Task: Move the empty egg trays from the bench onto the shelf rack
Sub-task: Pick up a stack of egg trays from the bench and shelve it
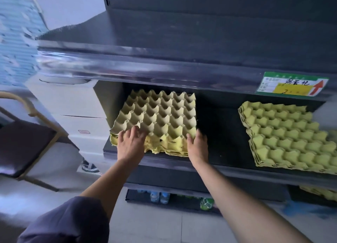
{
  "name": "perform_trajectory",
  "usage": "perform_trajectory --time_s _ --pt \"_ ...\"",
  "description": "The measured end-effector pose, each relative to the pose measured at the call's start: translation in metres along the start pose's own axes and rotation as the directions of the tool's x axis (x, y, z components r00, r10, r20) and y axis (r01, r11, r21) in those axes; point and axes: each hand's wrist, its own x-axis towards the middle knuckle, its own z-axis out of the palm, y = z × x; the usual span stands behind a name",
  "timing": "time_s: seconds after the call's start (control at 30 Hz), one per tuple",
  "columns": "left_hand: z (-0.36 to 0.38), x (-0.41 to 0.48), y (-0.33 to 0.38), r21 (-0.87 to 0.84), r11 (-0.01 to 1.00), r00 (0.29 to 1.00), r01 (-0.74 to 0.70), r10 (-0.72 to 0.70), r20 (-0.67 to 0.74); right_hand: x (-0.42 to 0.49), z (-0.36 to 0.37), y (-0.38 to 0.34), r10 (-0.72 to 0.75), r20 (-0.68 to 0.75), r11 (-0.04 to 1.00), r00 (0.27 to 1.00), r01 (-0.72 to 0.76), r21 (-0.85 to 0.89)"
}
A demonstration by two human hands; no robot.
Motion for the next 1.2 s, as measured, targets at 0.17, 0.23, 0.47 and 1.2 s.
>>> perform_trajectory --time_s 0.17,0.23,0.47,1.2 --pt "0.000 0.005 -0.005 -0.023 0.999 0.998 -0.044 0.045 0.047 0.004 -0.002 0.000 -0.003 0.001 0.995 1.000 0.003 -0.097" --pt "-0.001 0.006 -0.007 -0.031 0.998 0.997 -0.046 0.047 0.064 0.003 -0.005 0.000 0.006 0.027 0.999 1.000 -0.004 -0.053" --pt "-0.002 0.003 -0.010 0.060 0.993 0.994 -0.097 0.094 0.047 0.007 -0.008 -0.005 0.034 0.021 0.995 0.999 -0.036 0.089" --pt "-0.025 0.001 0.027 -0.011 0.995 0.993 -0.103 0.104 0.050 -0.006 -0.047 0.010 -0.001 0.168 0.998 0.986 -0.010 0.062"
